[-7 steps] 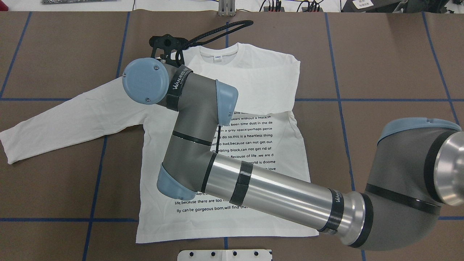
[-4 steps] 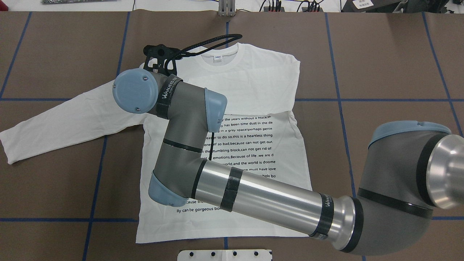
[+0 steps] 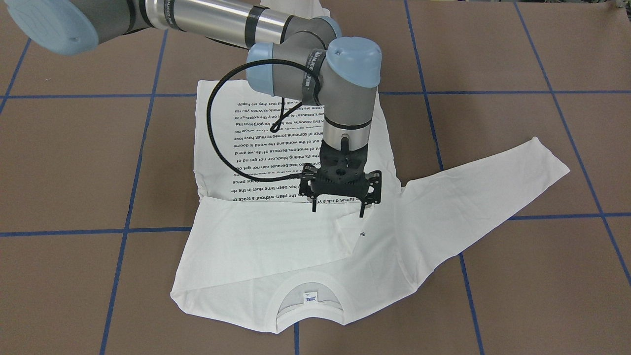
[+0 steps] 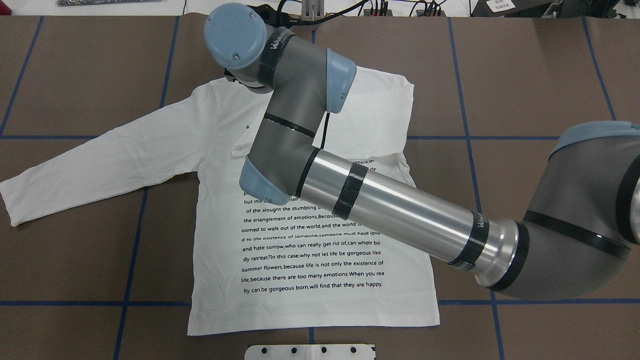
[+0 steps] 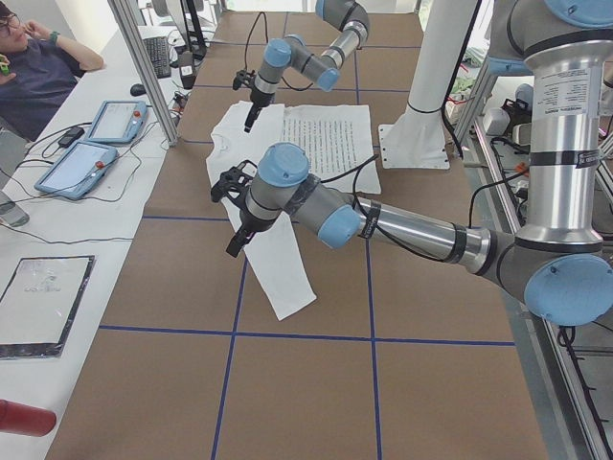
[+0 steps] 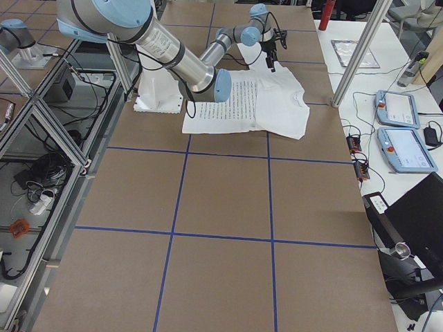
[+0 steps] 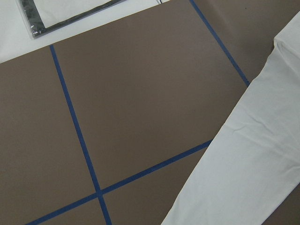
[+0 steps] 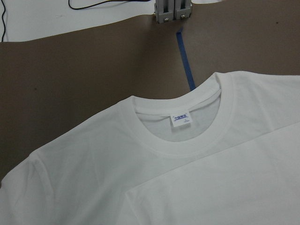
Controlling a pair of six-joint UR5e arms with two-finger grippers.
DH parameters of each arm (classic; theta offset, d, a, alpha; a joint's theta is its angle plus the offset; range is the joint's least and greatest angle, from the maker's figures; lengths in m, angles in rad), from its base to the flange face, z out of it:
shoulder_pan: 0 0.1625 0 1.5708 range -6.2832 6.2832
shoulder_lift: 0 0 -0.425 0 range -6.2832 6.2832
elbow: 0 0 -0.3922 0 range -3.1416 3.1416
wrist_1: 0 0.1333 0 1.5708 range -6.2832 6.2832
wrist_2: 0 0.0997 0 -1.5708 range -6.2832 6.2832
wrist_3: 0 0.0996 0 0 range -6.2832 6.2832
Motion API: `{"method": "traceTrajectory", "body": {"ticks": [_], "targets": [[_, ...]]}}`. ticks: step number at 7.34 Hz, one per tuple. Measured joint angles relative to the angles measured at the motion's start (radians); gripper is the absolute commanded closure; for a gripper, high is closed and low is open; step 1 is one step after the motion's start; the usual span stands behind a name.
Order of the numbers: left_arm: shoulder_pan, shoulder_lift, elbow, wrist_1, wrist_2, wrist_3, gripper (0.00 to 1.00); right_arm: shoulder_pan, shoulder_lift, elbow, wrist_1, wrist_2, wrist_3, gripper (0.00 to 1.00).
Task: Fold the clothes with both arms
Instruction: 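Release the sleeve and raise the right gripper away from the shirt, then grasp the sleeve cuff nearest the left gripper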
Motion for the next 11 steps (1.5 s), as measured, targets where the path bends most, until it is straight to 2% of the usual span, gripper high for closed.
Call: {"method": "traceTrajectory", "body": {"ticks": [2, 3, 4, 5, 7, 9, 11], "targets": [[0.048, 0.011, 0.013, -0.076, 0.000, -0.045, 0.00, 0.145, -0.131, 0.113, -0.004, 0.182, -0.149, 0.00], [0.099, 0.027, 0.016, -0.112, 0.032, -0.136, 0.00, 0.231, -0.236, 0.209, -0.017, 0.276, -0.267, 0.00], [0.176, 0.051, 0.024, -0.182, 0.107, -0.266, 0.00, 0.324, -0.335, 0.299, -0.052, 0.370, -0.419, 0.00], [0.262, 0.072, 0.056, -0.269, 0.182, -0.384, 0.00, 0.411, -0.413, 0.360, -0.095, 0.444, -0.572, 0.00], [0.358, 0.090, 0.196, -0.455, 0.251, -0.486, 0.00, 0.565, -0.562, 0.412, -0.123, 0.570, -0.851, 0.00], [0.418, 0.119, 0.298, -0.569, 0.307, -0.515, 0.00, 0.656, -0.706, 0.487, -0.119, 0.627, -0.984, 0.00], [0.493, 0.168, 0.353, -0.681, 0.336, -0.564, 0.00, 0.680, -0.760, 0.528, -0.117, 0.631, -1.012, 0.00]]}}
